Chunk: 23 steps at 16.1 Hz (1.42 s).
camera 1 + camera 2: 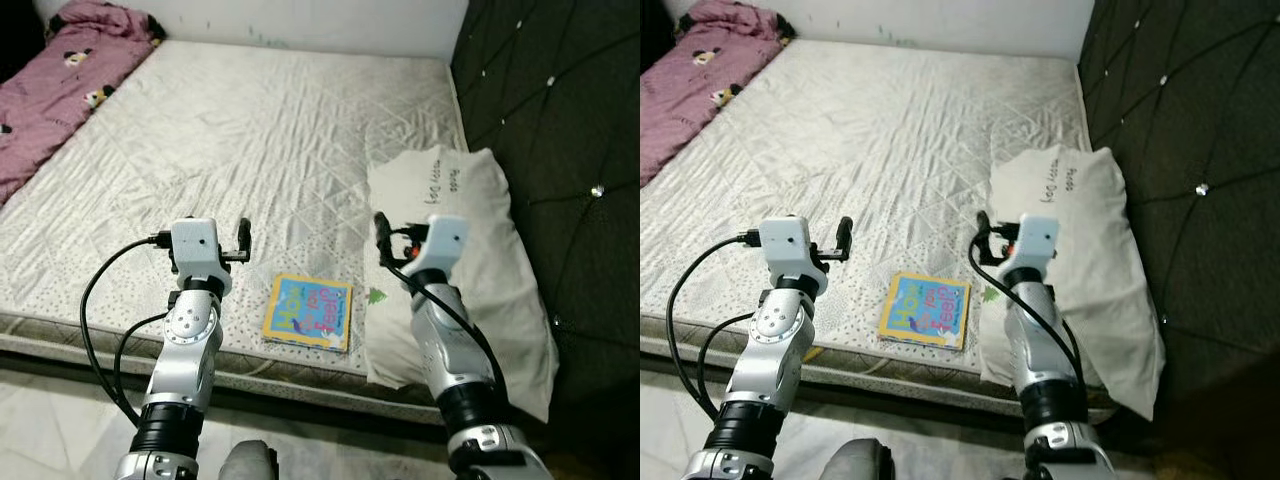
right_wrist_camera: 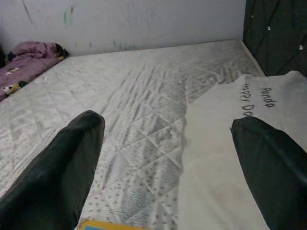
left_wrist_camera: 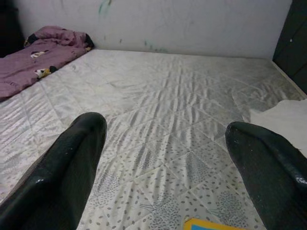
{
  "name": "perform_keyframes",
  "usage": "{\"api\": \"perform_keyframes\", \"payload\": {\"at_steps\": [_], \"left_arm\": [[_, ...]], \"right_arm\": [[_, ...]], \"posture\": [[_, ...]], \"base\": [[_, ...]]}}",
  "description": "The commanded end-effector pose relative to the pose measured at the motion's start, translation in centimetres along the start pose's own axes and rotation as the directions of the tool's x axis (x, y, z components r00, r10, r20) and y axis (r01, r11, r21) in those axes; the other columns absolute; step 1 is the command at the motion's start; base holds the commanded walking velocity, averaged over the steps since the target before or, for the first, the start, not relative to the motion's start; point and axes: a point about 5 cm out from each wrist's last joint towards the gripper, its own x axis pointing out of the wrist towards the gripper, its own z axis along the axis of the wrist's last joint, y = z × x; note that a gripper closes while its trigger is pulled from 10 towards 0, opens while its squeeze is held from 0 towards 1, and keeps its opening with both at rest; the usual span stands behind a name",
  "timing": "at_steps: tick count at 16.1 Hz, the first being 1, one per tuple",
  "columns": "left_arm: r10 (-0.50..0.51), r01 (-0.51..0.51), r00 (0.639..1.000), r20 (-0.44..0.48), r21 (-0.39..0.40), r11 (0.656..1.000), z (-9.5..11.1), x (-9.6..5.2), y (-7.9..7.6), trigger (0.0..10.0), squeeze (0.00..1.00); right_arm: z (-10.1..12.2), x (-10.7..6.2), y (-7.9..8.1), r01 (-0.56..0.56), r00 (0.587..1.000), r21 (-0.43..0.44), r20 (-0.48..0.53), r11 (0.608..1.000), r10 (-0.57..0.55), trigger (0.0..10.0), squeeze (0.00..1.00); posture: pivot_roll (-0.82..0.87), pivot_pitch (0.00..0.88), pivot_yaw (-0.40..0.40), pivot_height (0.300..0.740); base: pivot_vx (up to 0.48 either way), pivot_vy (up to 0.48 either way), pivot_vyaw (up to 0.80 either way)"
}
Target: Clean up the room
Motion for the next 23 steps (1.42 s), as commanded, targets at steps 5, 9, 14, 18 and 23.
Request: {"api": "perform_keyframes", "payload": {"at_steps": [5,9,14,18,23], "left_arm": [[-0.01,0.009,1.0,-0.012,-0.022,1.0,0.0,-0.5,0.0,10.0,0.0],[0.031,-0.032,0.999,-0.032,-0.058,0.998,-0.2,-0.8,0.6,10.0,0.0],[0.084,-0.089,0.995,-0.046,-0.098,0.991,-0.2,-1.2,1.0,10.0,0.0],[0.099,-0.106,0.993,-0.062,-0.12,0.987,-0.3,-1.4,1.2,10.0,0.0],[0.089,-0.098,0.994,-0.071,-0.139,0.985,-0.2,-1.2,1.2,10.0,0.0]], "right_arm": [[0.4,-0.7,-0.5,0.035,0.999,-0.023,0.026,0.999,-0.034,10.0,0.0],[0.1,-1.0,-0.4,0.014,1.0,-0.054,0.0,0.998,-0.014,10.0,0.0],[-0.1,-0.9,0.0,-0.035,0.999,-0.08,-0.039,0.996,0.032,10.0,0.0],[-0.1,-1.0,0.0,-0.045,0.998,-0.089,-0.053,0.995,0.04,10.0,0.0],[-0.1,-0.9,0.1,-0.032,0.998,-0.079,-0.062,0.996,0.028,10.0,0.0]], "posture": [[0.03,0.0,0.048,0.74],[0.05,0.0,0.011,0.74],[0.08,0.0,-0.05,0.74],[0.08,0.0,-0.056,0.74],[0.07,0.0,-0.046,0.74]], "base": [[0.0,0.0,0.0],[0.0,0.0,0.0],[0.0,0.0,0.0],[0.0,0.0,0.0],[0.0,0.354,-0.57]]}}
